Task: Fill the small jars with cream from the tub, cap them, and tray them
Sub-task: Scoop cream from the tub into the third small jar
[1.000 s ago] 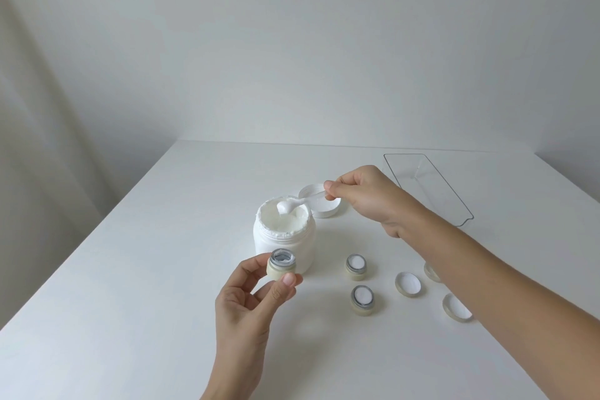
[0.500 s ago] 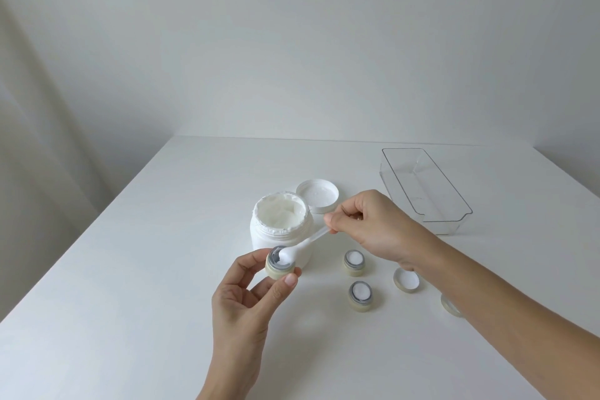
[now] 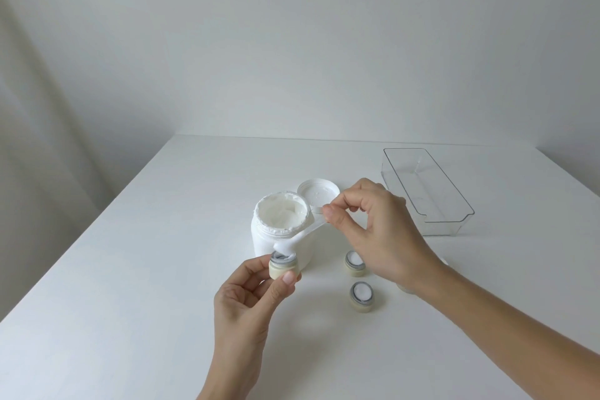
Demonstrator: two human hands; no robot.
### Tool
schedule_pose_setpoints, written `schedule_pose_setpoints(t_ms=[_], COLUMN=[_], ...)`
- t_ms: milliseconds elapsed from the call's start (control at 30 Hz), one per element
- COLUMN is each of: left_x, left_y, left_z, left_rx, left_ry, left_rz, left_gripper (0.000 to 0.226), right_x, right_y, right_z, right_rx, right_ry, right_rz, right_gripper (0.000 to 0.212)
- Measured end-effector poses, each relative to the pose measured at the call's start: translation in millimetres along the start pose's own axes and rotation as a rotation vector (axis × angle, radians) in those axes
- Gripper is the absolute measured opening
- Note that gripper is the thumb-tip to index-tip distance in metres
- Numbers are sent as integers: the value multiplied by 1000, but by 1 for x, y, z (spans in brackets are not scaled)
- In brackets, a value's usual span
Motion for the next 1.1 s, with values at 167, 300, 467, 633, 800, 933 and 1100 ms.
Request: schedule_pose_setpoints(t_ms=[167,300,467,633,800,933,1100], left_x=[0,0,1,1,0,0,0], left_y=[-1,0,-2,-4,-1,3,7], left_z=[-1,-1,-1,-2,-2,0,2], left_rx=[-4,4,-14,-30,-8,26,59], left_ry=[-11,-17,-19,-12,-4,-5,-13], left_rz=[6,19,38,48,52,31,4], left_gripper=[29,47,28,25,27,31,34], right_x=[26,43,41,36,29,30,34], right_y=[-12,-20,-32,-41,-47,-22,36], right_z=[14,36,40,35,14,-13,-34], right_rx=[-190,-316,-355,-373,-446,-346,-119], right_ry=[-372,-709,-761,-739,-587,-444,-451], right_rz=[99,218,225,217,174,267,464], right_gripper=[18,24,26,24,16,12,17])
Point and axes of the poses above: each hand's wrist, its own z-axis away from the middle knuckle, its own y-axis out of the palm, x = y × z, the point moved 9 cm from there along -z, towards the middle knuckle, and after that the axes turned 11 degrees about -x, right-handed, at the moved point
